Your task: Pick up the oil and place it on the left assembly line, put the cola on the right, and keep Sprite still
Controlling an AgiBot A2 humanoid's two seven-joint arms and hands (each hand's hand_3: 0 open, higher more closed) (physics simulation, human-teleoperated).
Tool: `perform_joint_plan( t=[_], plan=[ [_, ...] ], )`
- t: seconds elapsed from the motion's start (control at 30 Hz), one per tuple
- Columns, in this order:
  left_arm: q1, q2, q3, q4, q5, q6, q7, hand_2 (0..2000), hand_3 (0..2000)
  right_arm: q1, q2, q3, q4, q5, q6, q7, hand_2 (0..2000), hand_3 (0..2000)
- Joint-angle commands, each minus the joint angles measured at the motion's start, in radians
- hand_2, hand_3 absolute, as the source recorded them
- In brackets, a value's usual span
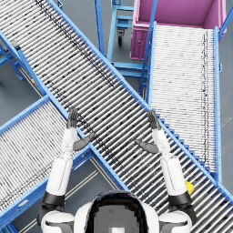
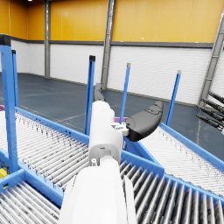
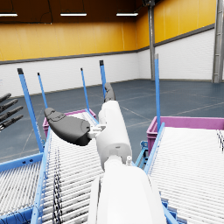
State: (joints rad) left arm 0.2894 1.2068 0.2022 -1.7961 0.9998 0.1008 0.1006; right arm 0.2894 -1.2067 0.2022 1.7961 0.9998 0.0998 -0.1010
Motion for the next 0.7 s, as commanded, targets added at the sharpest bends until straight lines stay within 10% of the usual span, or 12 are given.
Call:
perform_joint_plan(
  t=[0.03, 0.7],
  plan=[
    [0.000, 0.000, 0.000, 0.000, 0.000, 0.000, 0.000, 0, 0, 0.000, 0.000, 0.000, 0.000, 0.000, 0.000, 0.000, 0, 0],
    [0.000, 0.000, 0.000, 0.000, 0.000, 0.000, 0.000, 0, 0, 0.000, 0.000, 0.000, 0.000, 0.000, 0.000, 0.000, 0, 0]
  ],
)
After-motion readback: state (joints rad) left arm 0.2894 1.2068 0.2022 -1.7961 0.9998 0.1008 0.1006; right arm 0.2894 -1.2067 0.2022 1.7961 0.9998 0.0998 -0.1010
